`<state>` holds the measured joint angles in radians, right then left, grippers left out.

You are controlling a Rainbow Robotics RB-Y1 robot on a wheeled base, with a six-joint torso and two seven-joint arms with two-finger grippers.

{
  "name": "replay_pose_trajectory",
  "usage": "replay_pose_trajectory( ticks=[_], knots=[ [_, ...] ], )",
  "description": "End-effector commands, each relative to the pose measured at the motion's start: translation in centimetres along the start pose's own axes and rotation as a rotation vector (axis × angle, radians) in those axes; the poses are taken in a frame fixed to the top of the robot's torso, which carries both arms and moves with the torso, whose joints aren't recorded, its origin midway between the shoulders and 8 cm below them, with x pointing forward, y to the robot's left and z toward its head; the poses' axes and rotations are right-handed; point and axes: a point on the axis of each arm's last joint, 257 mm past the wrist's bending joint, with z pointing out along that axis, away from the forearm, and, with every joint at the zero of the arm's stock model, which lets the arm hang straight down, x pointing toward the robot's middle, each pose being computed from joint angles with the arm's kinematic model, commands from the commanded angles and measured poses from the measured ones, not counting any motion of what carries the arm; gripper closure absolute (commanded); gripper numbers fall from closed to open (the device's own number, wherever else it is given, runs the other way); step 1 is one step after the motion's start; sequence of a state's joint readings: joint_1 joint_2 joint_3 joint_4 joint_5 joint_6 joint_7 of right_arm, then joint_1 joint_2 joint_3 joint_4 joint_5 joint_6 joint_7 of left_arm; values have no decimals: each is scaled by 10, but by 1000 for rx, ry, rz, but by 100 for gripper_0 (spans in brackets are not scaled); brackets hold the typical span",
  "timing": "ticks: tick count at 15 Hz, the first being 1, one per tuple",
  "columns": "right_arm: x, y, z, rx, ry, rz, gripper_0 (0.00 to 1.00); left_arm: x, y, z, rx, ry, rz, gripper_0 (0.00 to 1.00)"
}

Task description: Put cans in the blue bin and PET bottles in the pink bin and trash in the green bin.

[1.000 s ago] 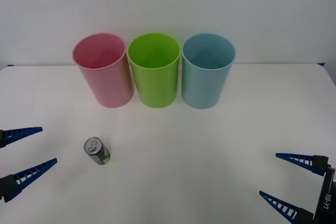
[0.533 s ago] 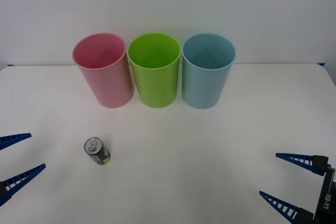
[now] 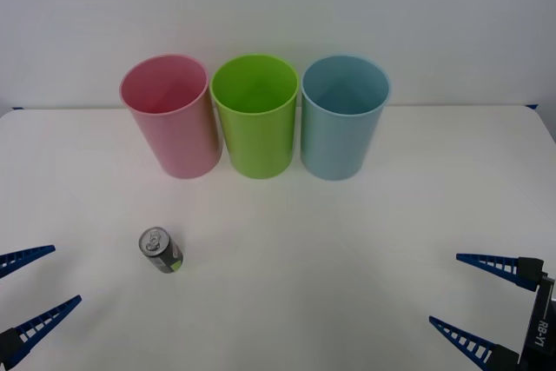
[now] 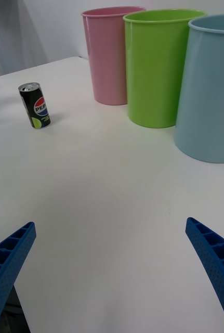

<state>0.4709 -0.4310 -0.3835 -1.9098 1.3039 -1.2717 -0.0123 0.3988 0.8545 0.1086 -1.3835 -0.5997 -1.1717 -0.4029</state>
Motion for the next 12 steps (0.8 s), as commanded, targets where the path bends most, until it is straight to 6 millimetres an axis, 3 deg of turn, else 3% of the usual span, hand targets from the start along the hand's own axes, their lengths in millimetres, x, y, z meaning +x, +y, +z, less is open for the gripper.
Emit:
replay_pose_trajectory(
  ticks=[1,6,12],
  knots=[
    [0,0,0,0,0,0,0,12,-5,4,-10,4,-14,0],
    [0,0,0,0,0,0,0,26,2,13,-37,43,5,0],
    [0,0,0,0,0,0,0,50,7,42,-30,87,-40,0]
  ],
)
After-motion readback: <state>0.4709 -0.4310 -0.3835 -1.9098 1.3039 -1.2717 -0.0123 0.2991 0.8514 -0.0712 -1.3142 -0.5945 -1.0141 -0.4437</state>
